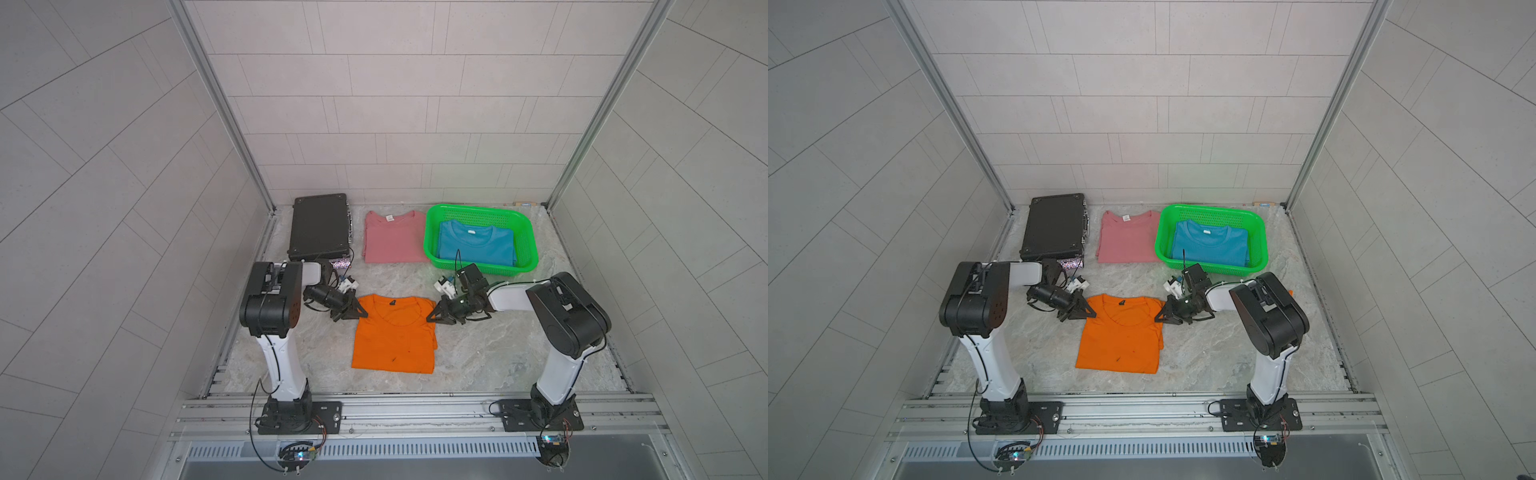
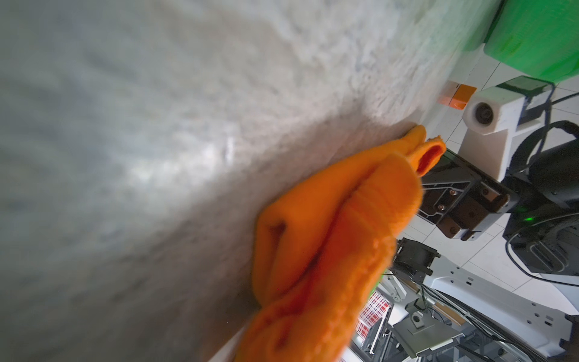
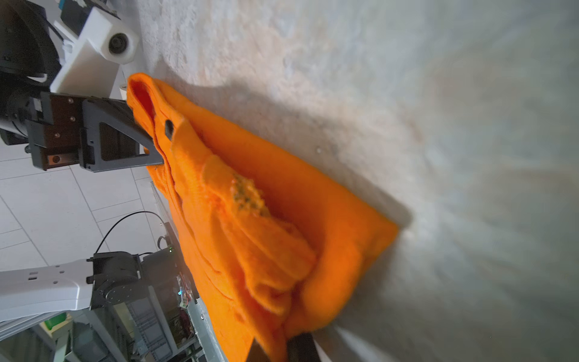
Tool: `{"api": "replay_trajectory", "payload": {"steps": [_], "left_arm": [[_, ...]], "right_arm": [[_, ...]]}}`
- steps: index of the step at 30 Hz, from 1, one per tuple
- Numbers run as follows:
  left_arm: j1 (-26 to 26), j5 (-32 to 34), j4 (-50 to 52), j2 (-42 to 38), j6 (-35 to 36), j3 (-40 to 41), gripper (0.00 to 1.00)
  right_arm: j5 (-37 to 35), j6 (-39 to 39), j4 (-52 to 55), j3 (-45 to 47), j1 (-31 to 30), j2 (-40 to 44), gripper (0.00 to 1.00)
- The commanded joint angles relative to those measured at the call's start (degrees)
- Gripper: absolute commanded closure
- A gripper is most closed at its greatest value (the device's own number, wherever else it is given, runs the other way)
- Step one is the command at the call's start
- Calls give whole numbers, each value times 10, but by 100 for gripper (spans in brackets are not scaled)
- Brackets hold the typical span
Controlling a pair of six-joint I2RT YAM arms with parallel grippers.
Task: Put the folded t-shirts into the basket
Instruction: Pick up the T-shirt from the center of the board, then place the T-shirt in the bin.
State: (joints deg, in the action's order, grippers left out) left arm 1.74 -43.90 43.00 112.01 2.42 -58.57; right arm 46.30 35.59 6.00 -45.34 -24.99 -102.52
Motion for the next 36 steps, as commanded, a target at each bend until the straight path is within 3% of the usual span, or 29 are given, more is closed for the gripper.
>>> {"api": "replay_trajectory", "payload": {"steps": [1, 10, 24, 30, 36], "left_arm": [[7, -9, -4, -30, 12, 1, 94], [53, -32, -8, -137, -7, -22, 96], [75, -25, -14, -202, -7, -103, 97], [108, -18, -20, -195, -35, -180, 98], [156, 8, -88, -179, -75, -245, 99]], "right_arm": [[-47, -12, 22, 11, 2, 54, 100], [-96, -50, 116, -31, 5, 183, 100], [-129, -70, 177, -39, 48, 307, 100], [-107, -86, 217, -77, 87, 321, 100], [-106, -114, 262, -150, 128, 320, 100]]}}
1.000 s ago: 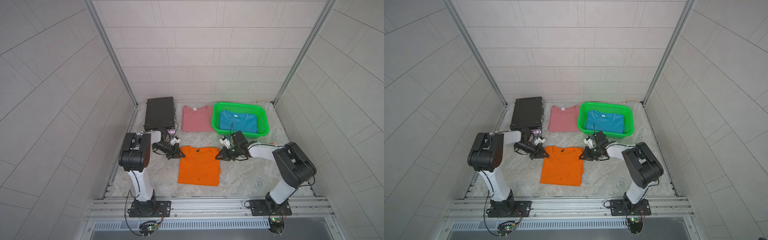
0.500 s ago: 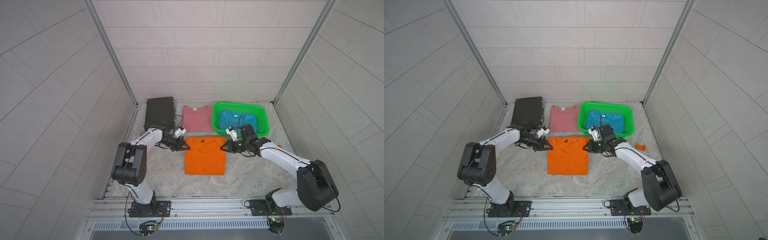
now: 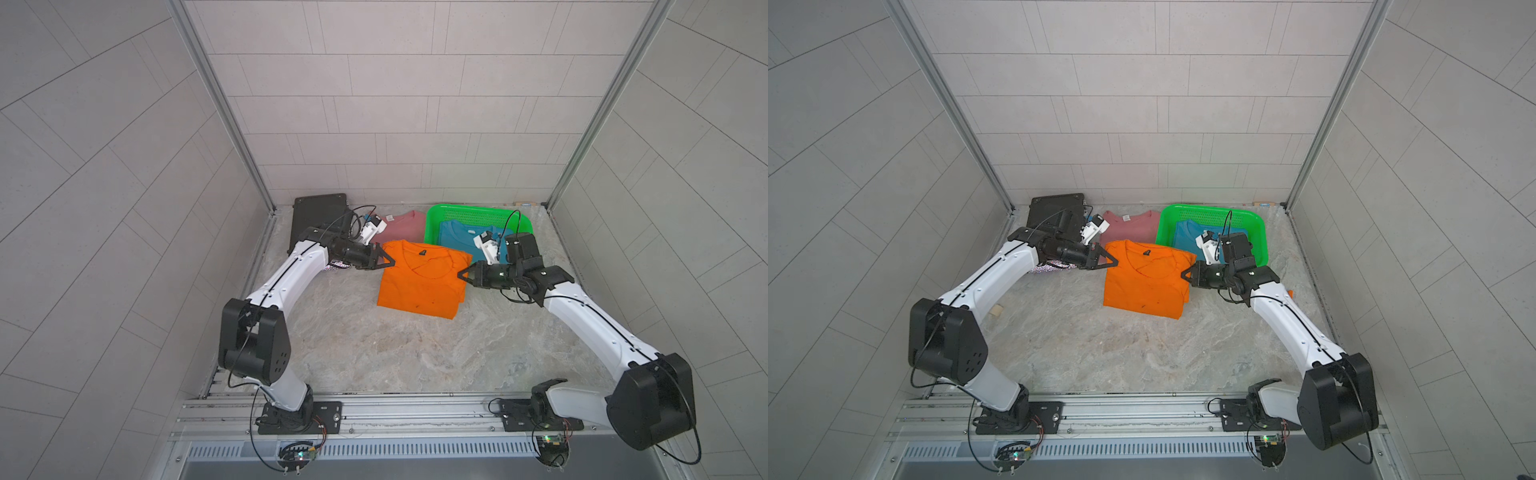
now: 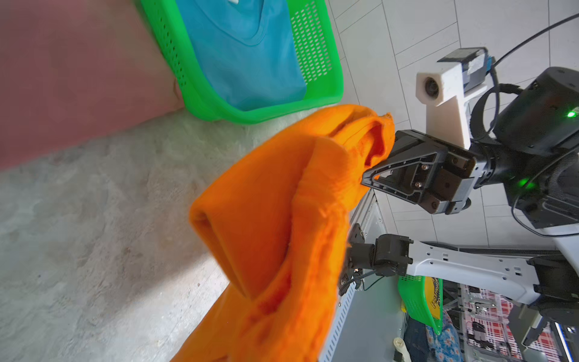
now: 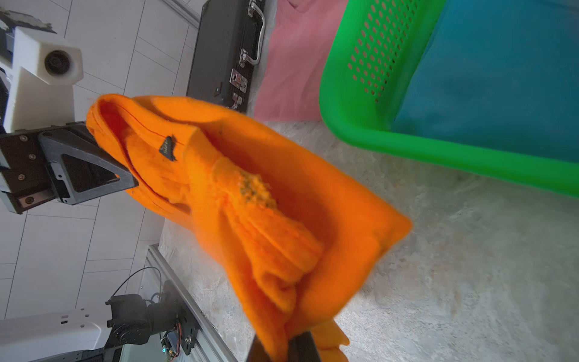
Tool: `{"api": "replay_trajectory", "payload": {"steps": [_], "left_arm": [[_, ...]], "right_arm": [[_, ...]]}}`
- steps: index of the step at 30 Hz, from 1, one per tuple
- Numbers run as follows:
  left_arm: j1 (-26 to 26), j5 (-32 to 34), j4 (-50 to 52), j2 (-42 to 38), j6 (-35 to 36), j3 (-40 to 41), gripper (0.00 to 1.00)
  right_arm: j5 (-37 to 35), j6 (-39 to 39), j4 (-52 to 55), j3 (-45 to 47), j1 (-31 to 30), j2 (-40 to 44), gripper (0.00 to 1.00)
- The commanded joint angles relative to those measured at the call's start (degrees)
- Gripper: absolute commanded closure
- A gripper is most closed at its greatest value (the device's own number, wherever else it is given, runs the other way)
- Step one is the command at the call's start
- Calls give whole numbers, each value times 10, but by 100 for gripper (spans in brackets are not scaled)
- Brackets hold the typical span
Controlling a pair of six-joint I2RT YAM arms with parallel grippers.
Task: Put the folded t-shirts into the basket
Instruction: Place the T-shirt in the bin.
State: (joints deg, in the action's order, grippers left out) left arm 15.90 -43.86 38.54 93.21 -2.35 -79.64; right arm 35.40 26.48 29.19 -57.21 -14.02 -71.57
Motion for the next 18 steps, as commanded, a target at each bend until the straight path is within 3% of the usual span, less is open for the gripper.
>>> {"api": "replay_trajectory", "payload": {"steps": [1, 8, 18], "left_arm": [[19, 7, -51, 17, -38, -50, 99], [56, 15, -49, 97, -60, -171, 100], [115, 33, -97, 194, -85, -272, 100]], "right_arm": [[5, -23, 37, -41, 31, 13, 100], [16, -44, 81, -103, 99, 8, 100], [25, -53, 91, -175, 183, -24, 100]]}}
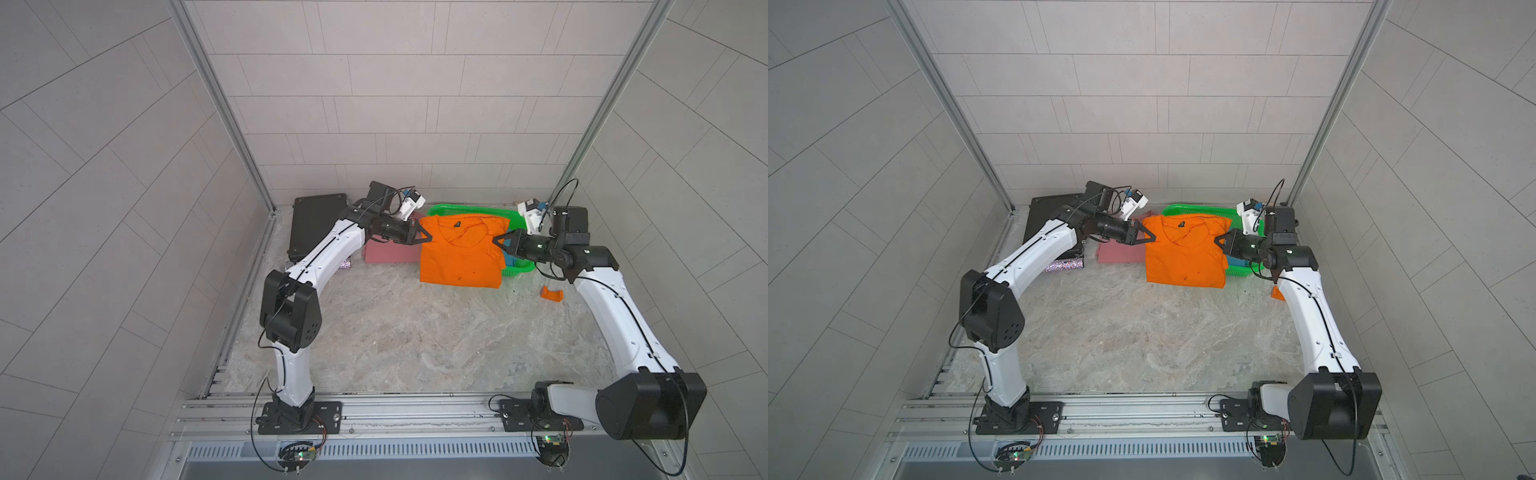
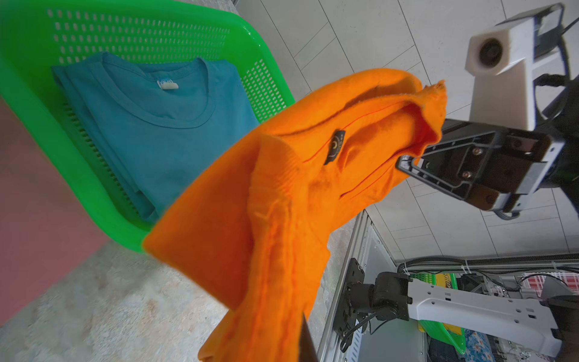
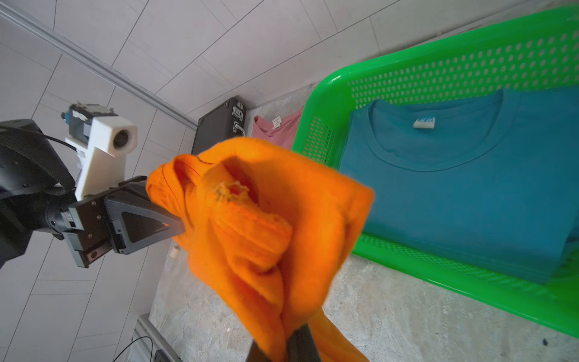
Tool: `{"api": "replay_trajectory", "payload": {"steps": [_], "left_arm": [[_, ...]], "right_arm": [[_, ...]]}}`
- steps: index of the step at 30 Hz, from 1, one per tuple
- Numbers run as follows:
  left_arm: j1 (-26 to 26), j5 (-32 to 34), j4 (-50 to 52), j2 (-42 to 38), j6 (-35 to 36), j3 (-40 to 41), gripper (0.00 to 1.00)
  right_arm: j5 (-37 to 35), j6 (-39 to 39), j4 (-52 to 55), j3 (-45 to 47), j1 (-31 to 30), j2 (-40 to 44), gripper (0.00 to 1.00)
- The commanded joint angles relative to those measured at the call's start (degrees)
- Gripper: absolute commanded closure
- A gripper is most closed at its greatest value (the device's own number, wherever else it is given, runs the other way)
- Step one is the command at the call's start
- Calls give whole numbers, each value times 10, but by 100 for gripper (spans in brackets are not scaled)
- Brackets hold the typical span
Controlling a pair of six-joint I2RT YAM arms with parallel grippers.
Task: Put the folded t-shirts into the basket
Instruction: Place the T-shirt in the bin.
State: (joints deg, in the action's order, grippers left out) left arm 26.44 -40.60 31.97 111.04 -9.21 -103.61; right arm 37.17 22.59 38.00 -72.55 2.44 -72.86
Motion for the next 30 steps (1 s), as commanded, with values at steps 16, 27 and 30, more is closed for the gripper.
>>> {"api": "replay_trajectory", "payload": {"steps": [16, 27, 30], "left_arm": [[18, 10, -68, 186, -69, -222, 100], [26, 43, -117, 265, -94, -304, 100], [32, 43, -118, 282, -95, -333, 100]], "right_arm": [[33, -19, -11, -95, 97, -142, 100], [18, 0, -40, -152, 99, -227, 100], [16, 3, -44, -166, 101, -237, 100]]}}
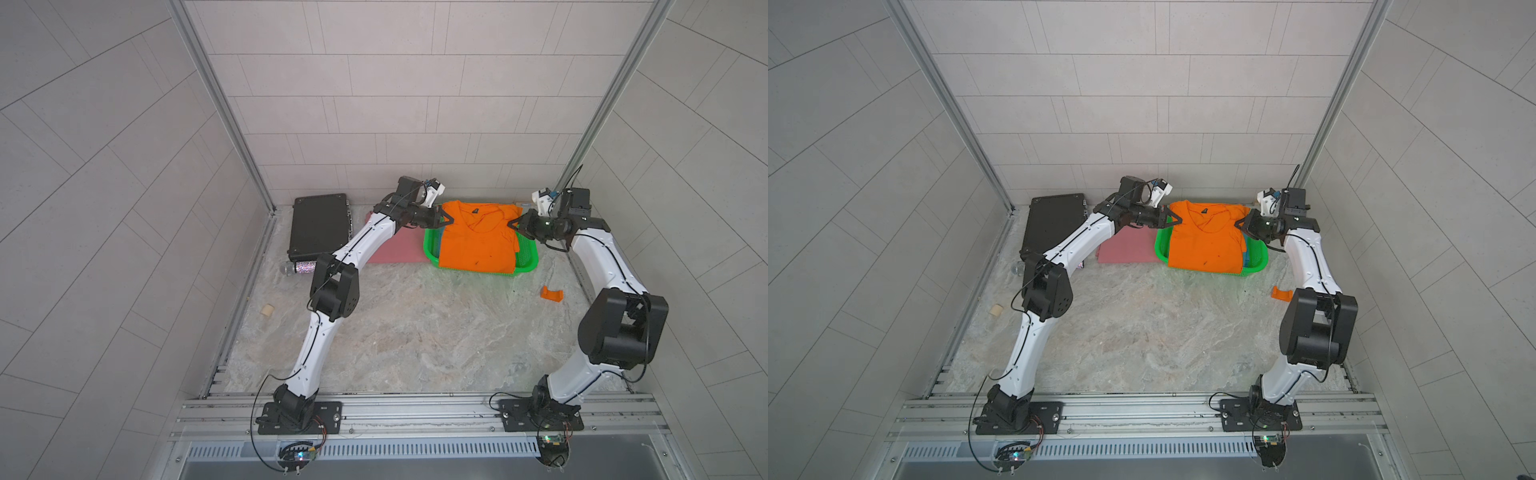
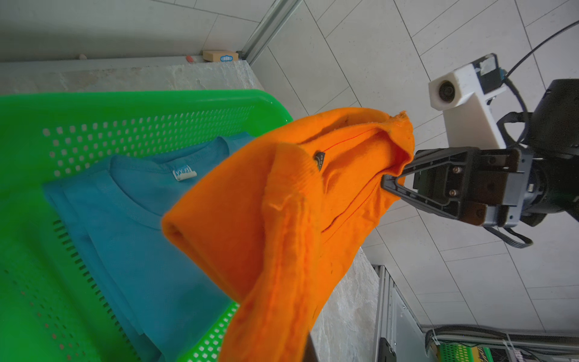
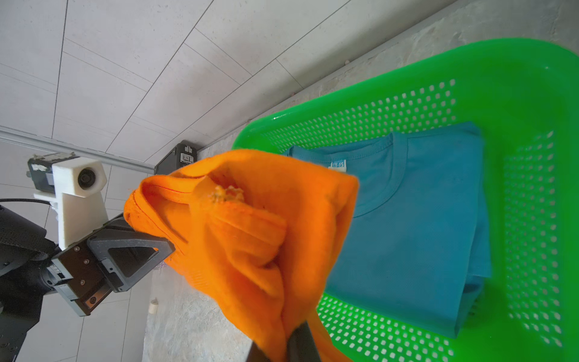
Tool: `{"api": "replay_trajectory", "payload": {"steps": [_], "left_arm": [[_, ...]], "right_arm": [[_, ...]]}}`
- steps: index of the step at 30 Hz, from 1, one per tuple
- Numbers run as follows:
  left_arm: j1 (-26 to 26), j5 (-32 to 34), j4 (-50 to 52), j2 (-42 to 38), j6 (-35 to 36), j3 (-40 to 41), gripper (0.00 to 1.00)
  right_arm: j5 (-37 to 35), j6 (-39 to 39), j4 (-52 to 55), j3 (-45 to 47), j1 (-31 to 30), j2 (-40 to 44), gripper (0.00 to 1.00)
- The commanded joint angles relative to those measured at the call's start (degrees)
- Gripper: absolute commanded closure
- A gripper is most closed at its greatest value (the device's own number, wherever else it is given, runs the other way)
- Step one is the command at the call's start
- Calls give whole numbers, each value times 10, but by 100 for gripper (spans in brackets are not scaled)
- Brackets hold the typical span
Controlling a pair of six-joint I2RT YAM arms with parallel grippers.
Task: Put the folded t-shirts into the basket
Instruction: Place the T-shirt in the bin.
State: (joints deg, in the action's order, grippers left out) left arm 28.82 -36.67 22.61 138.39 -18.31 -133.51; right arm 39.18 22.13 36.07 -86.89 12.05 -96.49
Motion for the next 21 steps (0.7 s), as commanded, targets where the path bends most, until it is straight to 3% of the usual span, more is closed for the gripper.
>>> {"api": "replay_trajectory", "payload": {"steps": [1, 21], "left_arm": [[9, 6, -25, 13, -3, -39, 100], [12, 47, -42, 101, 2, -82, 100]], "right_arm": [[-6, 9, -27, -25, 6, -3, 100], [4, 7, -68, -28, 19, -123, 100]]}}
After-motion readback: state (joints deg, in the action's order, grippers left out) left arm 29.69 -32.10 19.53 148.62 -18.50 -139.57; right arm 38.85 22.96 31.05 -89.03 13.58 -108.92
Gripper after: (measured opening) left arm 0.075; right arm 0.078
